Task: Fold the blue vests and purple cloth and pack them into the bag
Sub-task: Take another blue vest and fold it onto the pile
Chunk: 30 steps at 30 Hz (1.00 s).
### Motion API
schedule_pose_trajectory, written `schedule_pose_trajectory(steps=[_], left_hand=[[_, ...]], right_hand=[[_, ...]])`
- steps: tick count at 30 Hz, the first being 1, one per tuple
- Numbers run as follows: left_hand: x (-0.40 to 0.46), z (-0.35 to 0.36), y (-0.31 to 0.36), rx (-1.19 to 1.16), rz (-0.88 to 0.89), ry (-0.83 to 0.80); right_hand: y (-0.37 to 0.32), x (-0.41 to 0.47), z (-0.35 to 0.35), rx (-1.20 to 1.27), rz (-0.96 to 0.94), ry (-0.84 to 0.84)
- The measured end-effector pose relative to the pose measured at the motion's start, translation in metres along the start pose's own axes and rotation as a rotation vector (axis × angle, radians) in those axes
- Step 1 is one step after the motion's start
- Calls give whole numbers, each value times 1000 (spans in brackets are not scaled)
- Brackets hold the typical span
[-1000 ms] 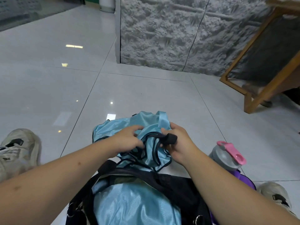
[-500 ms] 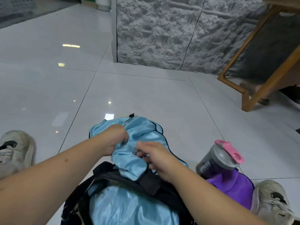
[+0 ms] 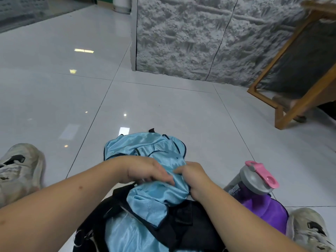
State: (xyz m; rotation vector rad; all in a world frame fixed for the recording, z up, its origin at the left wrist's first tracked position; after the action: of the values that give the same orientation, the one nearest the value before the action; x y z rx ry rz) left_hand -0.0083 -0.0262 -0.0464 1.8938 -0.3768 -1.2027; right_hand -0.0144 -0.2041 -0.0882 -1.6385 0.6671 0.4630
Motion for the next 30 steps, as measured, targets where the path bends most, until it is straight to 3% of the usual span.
schedule_pose_trajectory(steps=[3, 4, 9, 11, 14, 17, 21, 23, 28, 30], left_hand=[[4, -37, -19, -125, -34, 651], [5, -42, -25, -143, -37, 750], [9, -30, -16, -170, 140, 488], [9, -30, -12, -167, 190, 496], [7, -37, -13, -333, 204, 536], [-1, -39, -12, -503, 215, 477], [-6, -26, -8, -314, 141, 276], [-5, -35, -12, -328, 99, 434], [-27, -84, -27, -709, 185, 1024], [-33, -97, -36, -678, 150, 1180]], right_hand=[[1, -4, -2, 101, -55, -132], [1, -6, -1, 85, -77, -166], [1, -6, 3, -71, -154, -211], [0, -6, 0, -63, -166, -191], [-1, -7, -4, -35, -189, -196], [-1, -13, -3, -34, -214, -182], [-1, -15, 3, 8, -247, -152], [-4, -13, 4, 70, -256, -100], [-16, -15, -18, 268, -243, 115], [-18, -12, -22, 283, -279, 147]])
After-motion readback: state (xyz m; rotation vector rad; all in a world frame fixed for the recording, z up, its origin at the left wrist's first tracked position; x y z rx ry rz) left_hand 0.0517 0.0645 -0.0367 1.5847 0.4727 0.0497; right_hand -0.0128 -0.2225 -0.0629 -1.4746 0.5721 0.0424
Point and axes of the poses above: each hand's wrist, its own x-axis towards the middle knuckle, its own z-axis out of the palm, y = z × x, the point moved 4 cm from there along x, towards the middle knuckle, and after that the axes turned 2 degrees about z, right-handed, at the moved point
